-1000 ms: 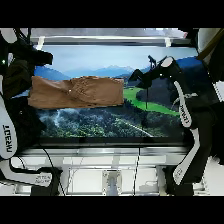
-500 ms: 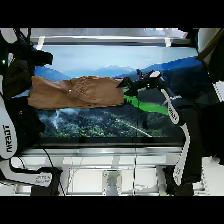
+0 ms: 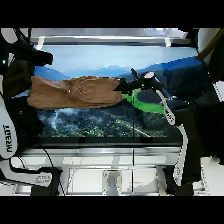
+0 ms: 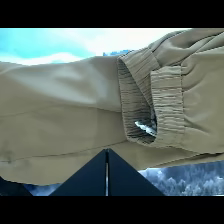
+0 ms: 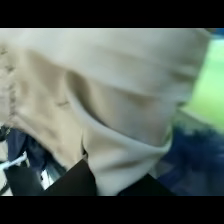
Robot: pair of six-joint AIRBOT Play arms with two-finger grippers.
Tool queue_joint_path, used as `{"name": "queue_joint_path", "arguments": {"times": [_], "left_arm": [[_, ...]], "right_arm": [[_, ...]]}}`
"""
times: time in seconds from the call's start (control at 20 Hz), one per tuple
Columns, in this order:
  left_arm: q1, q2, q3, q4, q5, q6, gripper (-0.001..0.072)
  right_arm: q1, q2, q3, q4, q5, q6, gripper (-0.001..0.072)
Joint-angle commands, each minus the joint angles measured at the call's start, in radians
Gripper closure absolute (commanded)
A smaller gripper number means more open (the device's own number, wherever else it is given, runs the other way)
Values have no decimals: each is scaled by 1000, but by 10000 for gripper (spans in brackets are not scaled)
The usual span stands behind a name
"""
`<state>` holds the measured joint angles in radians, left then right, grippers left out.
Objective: Fold the clothes and pants, and hang the long-sleeved shirts on hangers.
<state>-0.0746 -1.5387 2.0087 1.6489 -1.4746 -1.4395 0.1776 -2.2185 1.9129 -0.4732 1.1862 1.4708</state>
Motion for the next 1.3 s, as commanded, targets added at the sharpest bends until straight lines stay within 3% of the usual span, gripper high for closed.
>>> {"name": "queue_joint_path", "arguments": {"times": [0.0, 0.2, 0.4, 0.5, 0.7, 0.9, 1.25], "left_arm": [[1, -16, -1, 0, -1, 0, 699], [-31, -27, -69, -68, -4, 0, 699], [-144, -27, -119, -80, -3, 1, 699], [-224, -32, -132, -98, 16, 1, 699], [-388, -134, -195, -198, 189, 19, 699], [-505, -327, -195, -250, 265, 19, 699], [-509, -431, -193, -289, 317, 11, 699]], "right_arm": [[-11, 13, 79, 9, 143, -24, 681], [-74, 130, 125, -81, 360, -4, 682], [-121, 305, 92, -403, 549, 35, 683], [-146, 367, 84, -465, 622, 47, 683], [-154, 437, 87, -398, 576, 109, 683], [-106, 438, 89, -298, 445, 140, 682], [39, 438, 89, -276, 342, 192, 682]]}}
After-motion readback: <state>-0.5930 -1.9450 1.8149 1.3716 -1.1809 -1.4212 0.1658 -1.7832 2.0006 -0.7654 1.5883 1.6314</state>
